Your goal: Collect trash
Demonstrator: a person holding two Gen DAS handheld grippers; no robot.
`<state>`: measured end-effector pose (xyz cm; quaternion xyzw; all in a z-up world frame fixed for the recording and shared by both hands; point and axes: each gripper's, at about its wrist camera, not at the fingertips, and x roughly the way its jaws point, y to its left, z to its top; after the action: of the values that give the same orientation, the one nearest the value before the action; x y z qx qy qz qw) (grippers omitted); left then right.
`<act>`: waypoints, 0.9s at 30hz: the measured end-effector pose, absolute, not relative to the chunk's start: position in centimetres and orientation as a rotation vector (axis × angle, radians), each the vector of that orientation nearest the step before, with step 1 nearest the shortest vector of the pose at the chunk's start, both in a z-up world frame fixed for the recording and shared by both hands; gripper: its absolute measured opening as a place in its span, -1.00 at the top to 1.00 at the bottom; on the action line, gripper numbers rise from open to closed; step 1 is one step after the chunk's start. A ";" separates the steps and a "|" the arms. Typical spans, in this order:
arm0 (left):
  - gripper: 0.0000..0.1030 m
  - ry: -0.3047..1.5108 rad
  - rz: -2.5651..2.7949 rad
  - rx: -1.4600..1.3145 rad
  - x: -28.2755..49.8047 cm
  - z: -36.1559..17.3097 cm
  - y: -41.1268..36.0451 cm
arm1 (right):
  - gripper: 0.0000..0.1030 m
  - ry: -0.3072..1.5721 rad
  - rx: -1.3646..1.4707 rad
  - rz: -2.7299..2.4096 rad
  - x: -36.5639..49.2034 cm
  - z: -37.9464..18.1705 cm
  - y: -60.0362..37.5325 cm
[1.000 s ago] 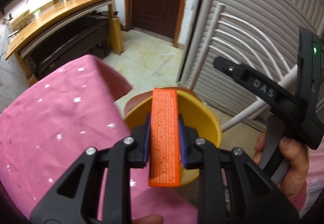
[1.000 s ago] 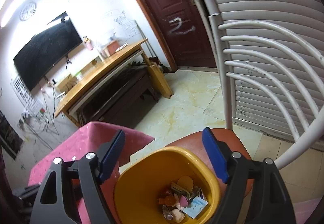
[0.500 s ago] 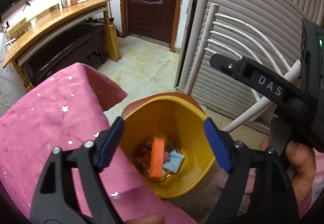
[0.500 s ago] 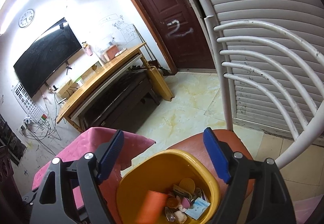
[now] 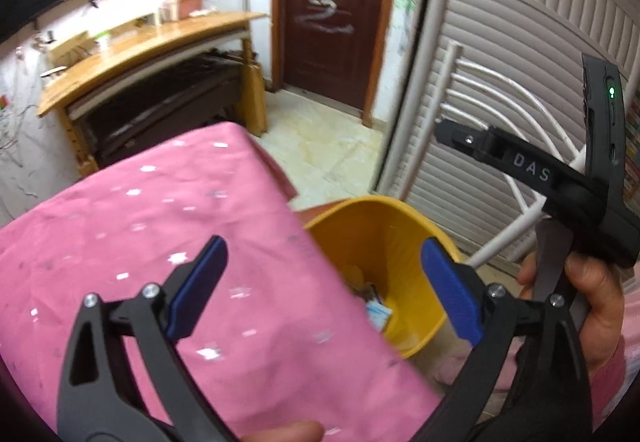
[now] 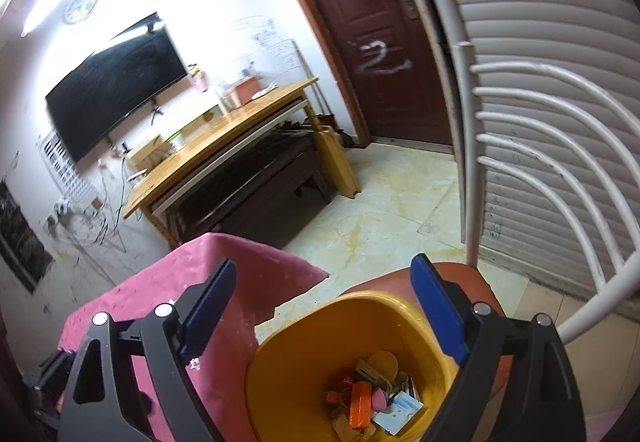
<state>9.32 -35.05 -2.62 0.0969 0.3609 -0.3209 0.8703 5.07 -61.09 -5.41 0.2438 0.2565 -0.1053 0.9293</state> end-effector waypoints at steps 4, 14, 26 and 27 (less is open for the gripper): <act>-0.84 0.725 -0.602 0.162 9.3 -2.2 -31.3 | -0.65 0.523 0.472 -0.179 5.5 -4.7 -59.3; -0.84 0.667 -0.468 0.078 9.0 -1.2 -23.2 | -0.72 0.530 0.367 -0.049 6.6 -3.1 -53.4; -0.86 0.654 -0.322 -0.008 8.3 -0.9 -15.5 | -0.82 0.503 0.295 0.156 7.0 -1.0 -45.5; -0.86 0.649 -0.310 -0.011 8.2 -0.9 -14.9 | -0.83 0.504 0.288 0.175 7.0 -0.9 -44.9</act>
<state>8.19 -14.91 -0.88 -0.0055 0.3174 -0.1515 0.9361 7.04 -44.90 -0.89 0.1418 0.2484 0.0860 0.9544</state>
